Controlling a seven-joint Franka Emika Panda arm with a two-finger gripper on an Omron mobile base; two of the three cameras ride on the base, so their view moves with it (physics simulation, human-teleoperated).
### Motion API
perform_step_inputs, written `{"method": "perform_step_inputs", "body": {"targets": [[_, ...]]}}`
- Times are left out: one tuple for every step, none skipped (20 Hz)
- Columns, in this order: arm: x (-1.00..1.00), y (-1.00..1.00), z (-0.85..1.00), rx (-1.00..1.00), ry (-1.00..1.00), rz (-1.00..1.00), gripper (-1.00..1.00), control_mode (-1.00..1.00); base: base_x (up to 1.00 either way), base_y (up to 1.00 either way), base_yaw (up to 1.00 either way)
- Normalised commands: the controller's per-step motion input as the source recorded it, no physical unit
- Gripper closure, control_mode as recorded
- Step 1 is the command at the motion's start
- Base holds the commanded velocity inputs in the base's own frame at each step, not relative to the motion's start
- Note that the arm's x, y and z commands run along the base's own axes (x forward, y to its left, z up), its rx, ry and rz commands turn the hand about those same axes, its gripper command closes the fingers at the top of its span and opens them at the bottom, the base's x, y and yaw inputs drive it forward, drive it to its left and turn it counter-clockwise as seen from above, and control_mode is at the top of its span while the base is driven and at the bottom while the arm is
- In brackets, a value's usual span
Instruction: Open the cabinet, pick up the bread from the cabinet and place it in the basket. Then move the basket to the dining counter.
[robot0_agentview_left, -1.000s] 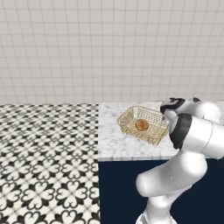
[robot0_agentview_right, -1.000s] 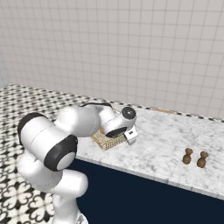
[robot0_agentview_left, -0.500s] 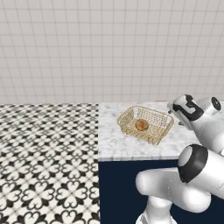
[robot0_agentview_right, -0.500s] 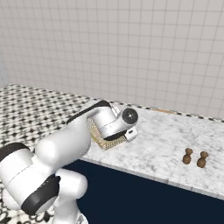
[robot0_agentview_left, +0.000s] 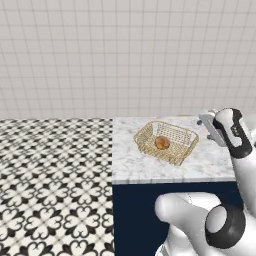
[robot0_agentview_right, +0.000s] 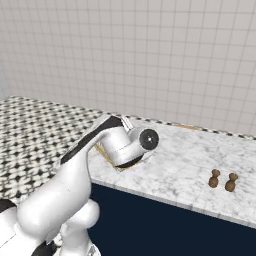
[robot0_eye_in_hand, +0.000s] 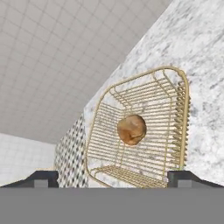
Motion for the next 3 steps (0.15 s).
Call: {"method": "perform_step_inputs", "body": {"targets": [[-0.59,0.36,0.65,0.11,-0.19,0.10,-1.00,-1.00,0.00,0.00,0.00],[-0.56,0.41,0.66,0.10,-0.21,0.10,-1.00,-1.00,0.00,0.00,0.00],[-0.53,0.40,0.66,0.10,-0.22,0.10,-1.00,-1.00,0.00,0.00,0.00]]}}
